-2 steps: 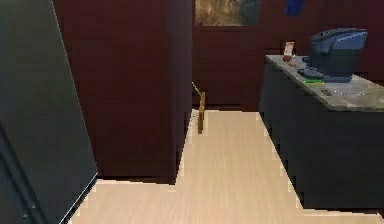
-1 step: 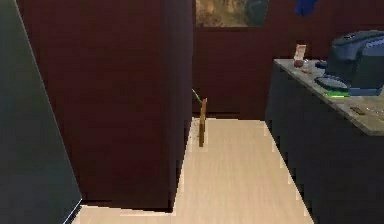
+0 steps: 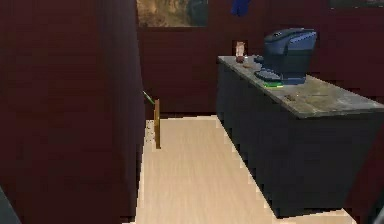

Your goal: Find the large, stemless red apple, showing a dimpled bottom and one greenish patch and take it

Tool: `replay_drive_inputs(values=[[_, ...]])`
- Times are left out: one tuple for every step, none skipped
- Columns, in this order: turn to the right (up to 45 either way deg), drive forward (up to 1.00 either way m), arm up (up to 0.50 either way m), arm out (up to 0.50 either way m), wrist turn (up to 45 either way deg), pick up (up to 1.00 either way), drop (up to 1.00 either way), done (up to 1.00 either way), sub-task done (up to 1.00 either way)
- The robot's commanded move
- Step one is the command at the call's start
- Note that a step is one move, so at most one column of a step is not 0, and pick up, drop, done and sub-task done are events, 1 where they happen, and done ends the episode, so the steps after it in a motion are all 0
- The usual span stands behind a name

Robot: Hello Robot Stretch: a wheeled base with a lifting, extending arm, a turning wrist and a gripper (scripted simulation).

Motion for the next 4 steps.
replay_drive_inputs(values=[[0.0, 1.0, 0.0, 0.0, 0.0, 0.0, 0.0, 0.0, 0.0], [0.0, 0.85, 0.0, 0.0, 0.0, 0.0, 0.0, 0.0, 0.0], [-42.0, 0.0, 0.0, 0.0, 0.0, 0.0, 0.0, 0.0, 0.0], [0.0, 0.0, 0.5, 0.0, 0.0, 0.0, 0.0, 0.0, 0.0]])
